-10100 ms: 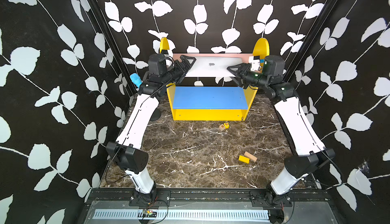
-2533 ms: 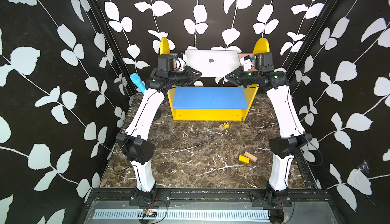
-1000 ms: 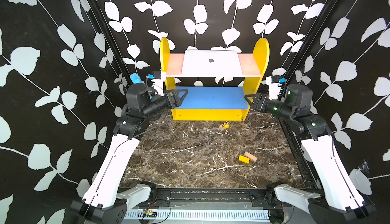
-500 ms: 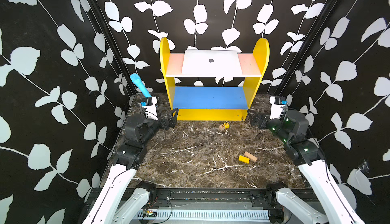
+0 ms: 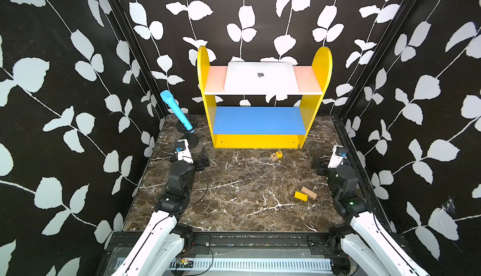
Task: Close the laptop lid and set it aside
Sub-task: Reset both arms
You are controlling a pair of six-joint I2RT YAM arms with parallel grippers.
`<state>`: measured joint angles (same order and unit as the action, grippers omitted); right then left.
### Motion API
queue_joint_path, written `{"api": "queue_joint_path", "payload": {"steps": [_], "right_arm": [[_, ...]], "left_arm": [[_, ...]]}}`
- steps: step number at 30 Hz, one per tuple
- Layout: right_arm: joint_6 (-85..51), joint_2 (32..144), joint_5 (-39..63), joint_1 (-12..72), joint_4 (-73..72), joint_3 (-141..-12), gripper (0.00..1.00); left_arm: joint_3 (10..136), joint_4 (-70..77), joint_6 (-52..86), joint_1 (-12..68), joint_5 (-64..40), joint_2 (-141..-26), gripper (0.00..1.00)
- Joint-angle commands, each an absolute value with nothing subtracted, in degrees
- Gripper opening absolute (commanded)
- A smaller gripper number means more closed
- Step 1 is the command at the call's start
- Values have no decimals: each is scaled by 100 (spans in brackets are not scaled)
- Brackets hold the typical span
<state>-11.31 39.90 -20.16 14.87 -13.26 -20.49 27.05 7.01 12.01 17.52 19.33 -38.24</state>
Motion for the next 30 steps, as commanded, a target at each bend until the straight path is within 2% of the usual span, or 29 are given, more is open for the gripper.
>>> {"api": "queue_joint_path", "payload": {"steps": [1,6,16,23,30], "right_arm": [[-1028,4166,-2910,1444,-2400,-1849,100],[-1074,4563,-3816,1358,-3034,-1372,100],[-1112,5672,-3949,961,-3780,-1050,100],[-1109,6513,-3664,708,-4391,-1090,100],[-832,7124,-3296,562,-4843,-1334,100]], "left_arm": [[2335,1588,969,1723,2850,-3811,98],[1704,2357,753,1723,3651,-4096,99],[1384,3747,43,1723,4523,-5868,99],[1412,4848,-299,1619,4557,-7160,98],[1601,4991,-178,1256,3832,-7518,99]]}}
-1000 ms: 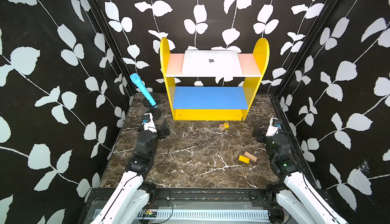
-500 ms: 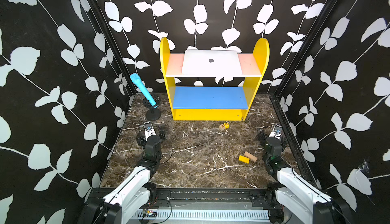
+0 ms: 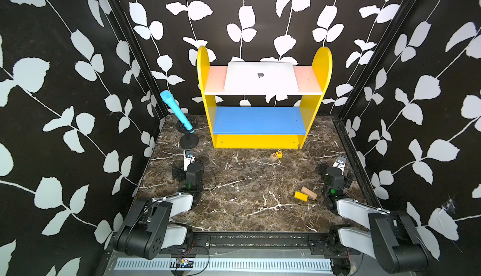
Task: Close the laptop lid and set it aside
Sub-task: Reset both arms
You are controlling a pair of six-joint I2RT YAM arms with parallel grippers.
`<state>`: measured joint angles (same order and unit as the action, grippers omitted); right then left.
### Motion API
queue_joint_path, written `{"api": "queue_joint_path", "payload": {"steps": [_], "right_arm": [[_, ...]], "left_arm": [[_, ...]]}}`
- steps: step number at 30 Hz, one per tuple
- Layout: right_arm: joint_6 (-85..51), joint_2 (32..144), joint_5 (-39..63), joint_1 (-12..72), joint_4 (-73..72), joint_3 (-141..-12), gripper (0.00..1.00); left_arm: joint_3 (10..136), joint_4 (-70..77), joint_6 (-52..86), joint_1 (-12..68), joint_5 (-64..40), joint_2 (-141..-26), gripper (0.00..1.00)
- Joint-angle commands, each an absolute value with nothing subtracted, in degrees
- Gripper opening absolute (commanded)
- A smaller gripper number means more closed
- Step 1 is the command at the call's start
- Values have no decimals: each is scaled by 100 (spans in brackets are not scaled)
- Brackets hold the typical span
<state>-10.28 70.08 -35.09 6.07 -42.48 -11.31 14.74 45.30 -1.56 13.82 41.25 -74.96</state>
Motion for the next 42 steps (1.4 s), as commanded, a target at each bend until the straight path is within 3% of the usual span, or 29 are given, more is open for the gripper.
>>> {"api": "queue_joint_path", "payload": {"steps": [1,9,13,17,20,26,27,29,31,33,42], "right_arm": [[-766,7192,-3230,555,-4858,-1396,100],[-263,8186,-2605,533,-5805,-1513,100],[-152,8355,-2321,528,-5771,-1647,100],[-67,8896,-2250,519,-6279,-1694,100],[-147,8705,-2183,511,-5512,-1923,100],[-124,8811,-2231,500,-5343,-2139,100],[-109,8830,-2225,496,-5404,-2115,100],[-137,8767,-2221,497,-5251,-2131,100],[-135,8788,-2221,501,-5271,-2139,100],[-133,8783,-2219,499,-5282,-2135,100],[-132,8781,-2224,498,-5271,-2144,100]], "left_arm": [[1631,4996,-185,1223,3764,-7561,98],[1741,5010,-225,892,3189,-7708,99],[1470,6357,-178,587,2845,-8385,98],[1730,5648,-74,454,2377,-8297,98],[1917,5262,-83,349,1993,-8332,98],[2149,5336,-329,284,1192,-8789,99],[2069,6006,-461,293,1189,-9093,99],[2095,5299,-313,274,1153,-8804,98],[2017,5963,-411,272,1140,-9045,98],[2087,5405,-328,274,1148,-8836,99],[2127,5464,-376,281,1098,-8907,99]]}}
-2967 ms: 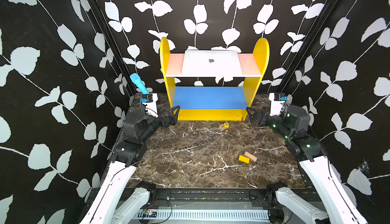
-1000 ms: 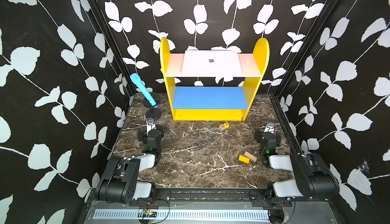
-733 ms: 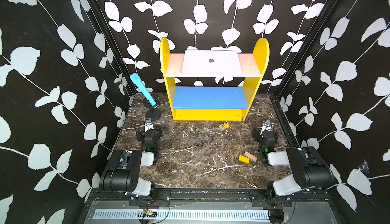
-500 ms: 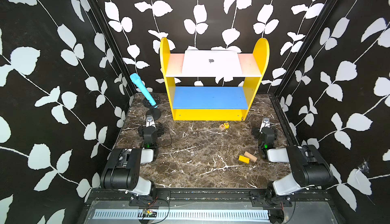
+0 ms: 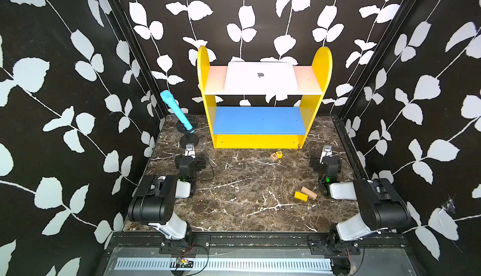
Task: Close the laptop lid and set it aside
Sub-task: Reset both arms
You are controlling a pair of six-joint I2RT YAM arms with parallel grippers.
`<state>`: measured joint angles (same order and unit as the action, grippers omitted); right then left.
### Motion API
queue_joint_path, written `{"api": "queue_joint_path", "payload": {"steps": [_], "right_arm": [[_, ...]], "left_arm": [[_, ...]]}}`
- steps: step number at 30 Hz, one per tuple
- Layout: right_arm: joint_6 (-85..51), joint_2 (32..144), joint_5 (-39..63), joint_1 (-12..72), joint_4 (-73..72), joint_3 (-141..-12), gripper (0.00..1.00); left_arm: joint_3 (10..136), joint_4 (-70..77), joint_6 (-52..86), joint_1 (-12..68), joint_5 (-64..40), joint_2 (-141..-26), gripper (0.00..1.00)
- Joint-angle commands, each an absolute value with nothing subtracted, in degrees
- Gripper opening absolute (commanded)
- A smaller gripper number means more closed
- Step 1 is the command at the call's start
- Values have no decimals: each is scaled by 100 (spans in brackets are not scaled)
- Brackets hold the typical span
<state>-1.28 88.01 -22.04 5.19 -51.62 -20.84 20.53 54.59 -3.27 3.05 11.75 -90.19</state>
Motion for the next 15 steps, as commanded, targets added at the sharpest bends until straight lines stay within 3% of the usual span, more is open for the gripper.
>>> {"api": "queue_joint_path", "payload": {"steps": [1,15], "right_arm": [[-132,8780,-2224,501,-5263,-2137,100],[-80,8771,-2128,505,-5286,-2117,100]], "left_arm": [[2135,5421,-371,281,1101,-8888,98],[2135,5502,-389,282,1093,-8930,98]]}}
